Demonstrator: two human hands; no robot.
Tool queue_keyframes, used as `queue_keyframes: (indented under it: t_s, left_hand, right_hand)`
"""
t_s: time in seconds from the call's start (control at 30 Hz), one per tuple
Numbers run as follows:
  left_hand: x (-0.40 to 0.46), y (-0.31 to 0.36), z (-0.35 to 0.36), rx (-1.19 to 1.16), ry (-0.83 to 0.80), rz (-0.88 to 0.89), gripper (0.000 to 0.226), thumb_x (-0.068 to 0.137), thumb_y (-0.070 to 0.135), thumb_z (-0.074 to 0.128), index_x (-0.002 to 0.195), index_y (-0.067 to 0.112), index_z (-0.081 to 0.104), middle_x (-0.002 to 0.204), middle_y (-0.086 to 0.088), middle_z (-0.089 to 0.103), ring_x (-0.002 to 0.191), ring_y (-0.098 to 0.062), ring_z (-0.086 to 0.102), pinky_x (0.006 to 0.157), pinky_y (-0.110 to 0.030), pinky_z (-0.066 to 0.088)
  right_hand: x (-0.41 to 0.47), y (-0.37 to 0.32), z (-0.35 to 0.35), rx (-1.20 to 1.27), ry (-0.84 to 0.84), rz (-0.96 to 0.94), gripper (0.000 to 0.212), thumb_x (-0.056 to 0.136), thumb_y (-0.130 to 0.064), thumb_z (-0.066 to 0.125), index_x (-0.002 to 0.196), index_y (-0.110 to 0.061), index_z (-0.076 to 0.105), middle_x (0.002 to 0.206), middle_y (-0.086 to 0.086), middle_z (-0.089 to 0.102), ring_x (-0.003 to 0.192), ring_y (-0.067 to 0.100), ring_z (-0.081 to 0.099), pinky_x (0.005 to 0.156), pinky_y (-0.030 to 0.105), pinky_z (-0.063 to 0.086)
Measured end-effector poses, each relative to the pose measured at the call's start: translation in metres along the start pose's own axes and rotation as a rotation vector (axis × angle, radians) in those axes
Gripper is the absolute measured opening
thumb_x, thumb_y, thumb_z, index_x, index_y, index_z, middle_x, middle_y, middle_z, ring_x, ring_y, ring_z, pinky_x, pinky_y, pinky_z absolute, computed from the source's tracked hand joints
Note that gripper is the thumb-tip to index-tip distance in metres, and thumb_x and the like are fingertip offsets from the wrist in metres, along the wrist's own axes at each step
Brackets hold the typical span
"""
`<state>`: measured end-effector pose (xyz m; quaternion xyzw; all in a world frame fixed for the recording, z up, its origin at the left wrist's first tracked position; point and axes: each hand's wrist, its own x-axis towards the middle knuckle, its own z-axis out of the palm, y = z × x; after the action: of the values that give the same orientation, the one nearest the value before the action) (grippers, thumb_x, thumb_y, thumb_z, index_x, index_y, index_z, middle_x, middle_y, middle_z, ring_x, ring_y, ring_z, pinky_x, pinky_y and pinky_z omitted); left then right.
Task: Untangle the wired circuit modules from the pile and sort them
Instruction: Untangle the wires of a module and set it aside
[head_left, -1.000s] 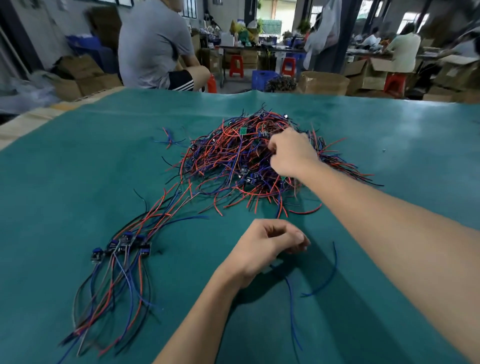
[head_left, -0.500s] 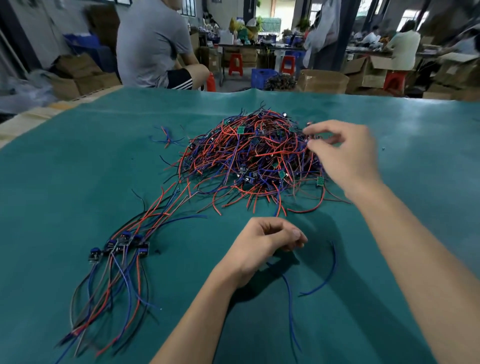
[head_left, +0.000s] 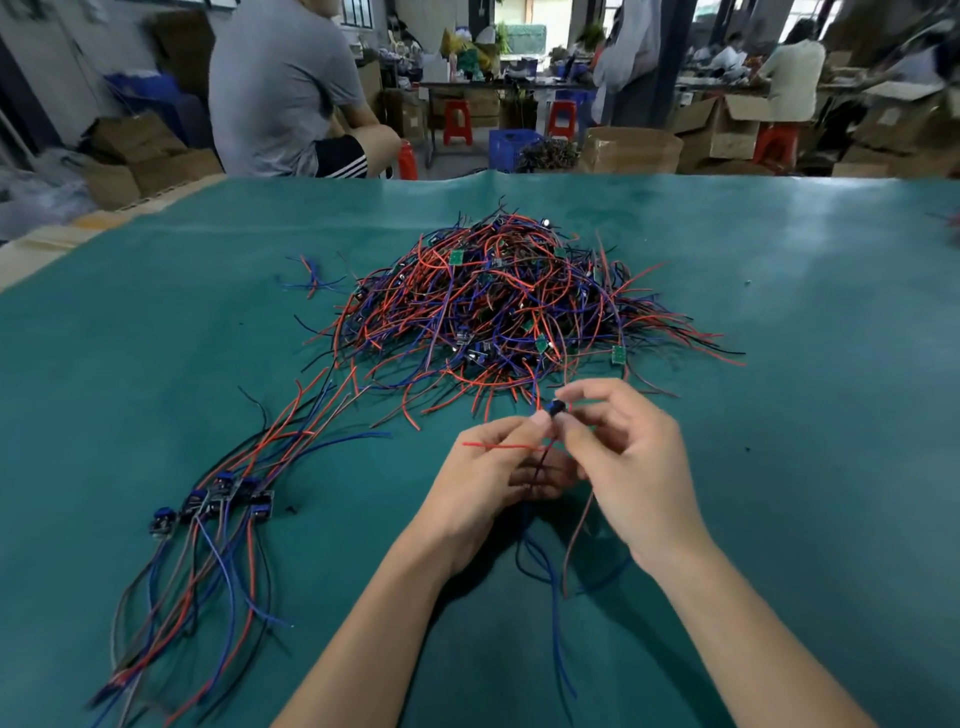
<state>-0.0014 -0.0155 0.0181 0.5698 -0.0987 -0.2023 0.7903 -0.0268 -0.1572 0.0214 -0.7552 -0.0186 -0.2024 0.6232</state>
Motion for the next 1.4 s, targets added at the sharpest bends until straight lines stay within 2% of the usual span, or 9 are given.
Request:
queue_keyframes:
  t_s: [0.1,0.17,0.27,0.5,0.63,0.8,1.0,1.13,1.4]
  left_hand:
    - [-0.002,-0.001,-0.004,0.028,-0.047,0.032,0.019,0.096,0.016,0.061,0.106,0.003,0.071,0.090,-0.014,0.072,0.077,-0.020,0.066,0.069,-0.022,0.055]
    - [-0.002,-0.004,-0.005,0.041,-0.043,0.055,0.023,0.093,0.005,0.062,0.114,-0.002,0.067,0.094,-0.016,0.072,0.081,-0.021,0.067,0.072,-0.023,0.055]
    - [-0.001,-0.005,-0.005,0.062,0.013,0.071,0.023,0.094,0.001,0.061,0.116,-0.005,0.066,0.092,-0.019,0.072,0.077,-0.020,0.068,0.069,-0.022,0.054]
    - [0.003,-0.006,-0.005,0.035,0.143,0.084,0.009,0.096,0.004,0.059,0.096,0.000,0.067,0.072,-0.009,0.070,0.056,-0.013,0.063,0.054,-0.018,0.050]
    - [0.003,-0.005,-0.003,0.040,0.145,0.084,0.017,0.101,0.009,0.053,0.089,0.004,0.063,0.069,-0.010,0.070,0.053,-0.014,0.063,0.051,-0.019,0.049]
    - [0.004,-0.003,-0.003,-0.033,0.178,0.076,0.017,0.103,0.009,0.048,0.092,0.004,0.060,0.073,-0.010,0.071,0.058,-0.014,0.066,0.056,-0.019,0.053]
    - [0.002,-0.003,-0.003,-0.050,0.139,0.083,0.022,0.098,-0.006,0.050,0.119,-0.002,0.054,0.107,-0.021,0.073,0.086,-0.025,0.074,0.073,-0.028,0.060]
    - [0.000,-0.003,-0.002,-0.003,0.007,0.095,0.036,0.093,0.000,0.060,0.129,0.005,0.058,0.127,-0.014,0.067,0.118,-0.026,0.065,0.098,-0.040,0.053]
    - [0.004,-0.010,-0.003,0.089,0.070,0.159,0.020,0.096,0.014,0.061,0.107,-0.002,0.067,0.101,-0.019,0.072,0.090,-0.026,0.069,0.086,-0.038,0.058]
  right_hand:
    - [0.001,0.002,0.000,-0.052,0.041,0.043,0.035,0.082,-0.017,0.079,0.102,-0.040,0.061,0.086,0.000,0.075,0.062,0.035,0.063,0.063,0.044,0.059]
    - [0.000,0.003,0.000,-0.010,0.072,0.091,0.038,0.081,-0.019,0.082,0.097,-0.042,0.056,0.085,0.000,0.076,0.055,0.029,0.062,0.056,0.039,0.056]
    - [0.001,0.003,0.000,0.020,0.055,0.127,0.021,0.085,-0.015,0.082,0.089,-0.027,0.064,0.073,0.000,0.074,0.045,0.016,0.057,0.044,0.023,0.043]
    - [0.004,-0.003,-0.004,0.114,0.000,0.185,0.012,0.083,-0.006,0.081,0.084,-0.017,0.079,0.068,0.006,0.072,0.047,0.013,0.056,0.040,0.023,0.039]
    - [0.010,-0.003,-0.012,0.194,0.023,0.254,0.016,0.084,0.000,0.078,0.080,-0.016,0.080,0.064,0.012,0.064,0.044,0.013,0.044,0.037,0.020,0.029]
    - [0.019,-0.004,-0.029,0.424,0.201,0.341,0.013,0.086,0.006,0.069,0.081,-0.005,0.075,0.074,0.014,0.071,0.039,0.010,0.042,0.035,0.019,0.025]
    - [0.020,-0.005,-0.028,0.681,0.096,0.506,0.021,0.092,0.005,0.053,0.090,-0.004,0.071,0.067,0.007,0.065,0.038,0.006,0.042,0.034,0.016,0.025]
    - [0.016,-0.006,-0.022,0.594,0.001,0.501,0.024,0.093,0.006,0.052,0.098,-0.004,0.073,0.069,0.008,0.066,0.039,0.007,0.044,0.035,0.017,0.029]
    - [0.004,-0.008,-0.006,0.227,-0.059,0.301,0.015,0.090,0.001,0.069,0.089,-0.012,0.076,0.071,0.009,0.071,0.048,0.016,0.054,0.040,0.024,0.039]
